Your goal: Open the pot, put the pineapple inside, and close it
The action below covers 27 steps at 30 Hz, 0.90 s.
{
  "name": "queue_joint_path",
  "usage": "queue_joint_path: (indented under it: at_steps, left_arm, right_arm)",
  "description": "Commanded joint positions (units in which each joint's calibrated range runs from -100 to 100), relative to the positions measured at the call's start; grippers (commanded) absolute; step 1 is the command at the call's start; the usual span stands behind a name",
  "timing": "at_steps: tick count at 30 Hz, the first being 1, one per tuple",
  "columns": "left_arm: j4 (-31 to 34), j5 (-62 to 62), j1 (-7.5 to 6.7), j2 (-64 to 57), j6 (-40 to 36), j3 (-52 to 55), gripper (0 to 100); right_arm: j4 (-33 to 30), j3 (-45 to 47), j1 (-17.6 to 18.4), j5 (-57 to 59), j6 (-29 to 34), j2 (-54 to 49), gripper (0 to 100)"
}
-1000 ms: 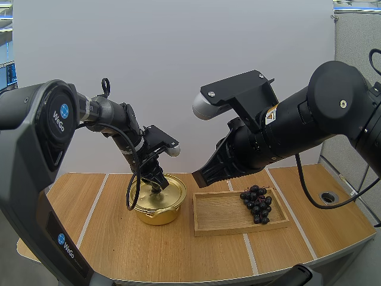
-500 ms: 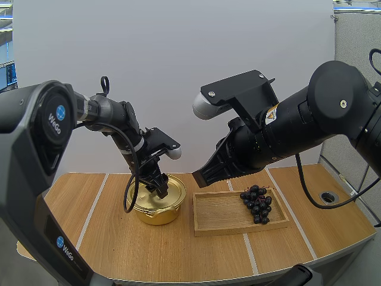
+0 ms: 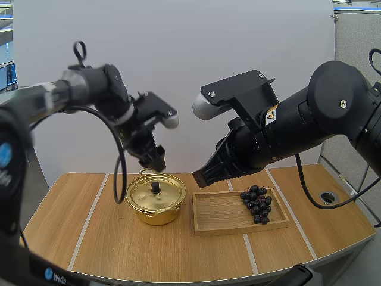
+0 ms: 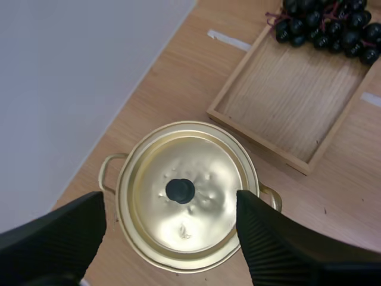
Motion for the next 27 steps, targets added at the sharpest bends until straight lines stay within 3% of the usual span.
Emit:
queue_joint_path:
  at_steps: [1,20,21,27]
  left_arm:
    - [-0.49,1.92,-0.15,-11.86,-1.35,-2.02,100]
    - [-0.05,5.05,-0.15,-45.05,-4.99,-2.02,100]
    - [0.07,5.2,-0.15,-46.44,-6.05,-2.02,93]
    - [0.08,6.64,-0.15,-53.42,-8.74,-2.02,5]
  right_arm:
    - [-0.2,0.13,-0.2,-0.28,-0.05,-0.56,0]
    - [0.14,0.13,-0.2,-0.28,-0.05,-0.56,0]
    - [0.14,0.13,-0.2,-0.28,-0.05,-0.56,0]
    - [0.14,0.13,-0.2,-0.28,-0.05,-0.56,0]
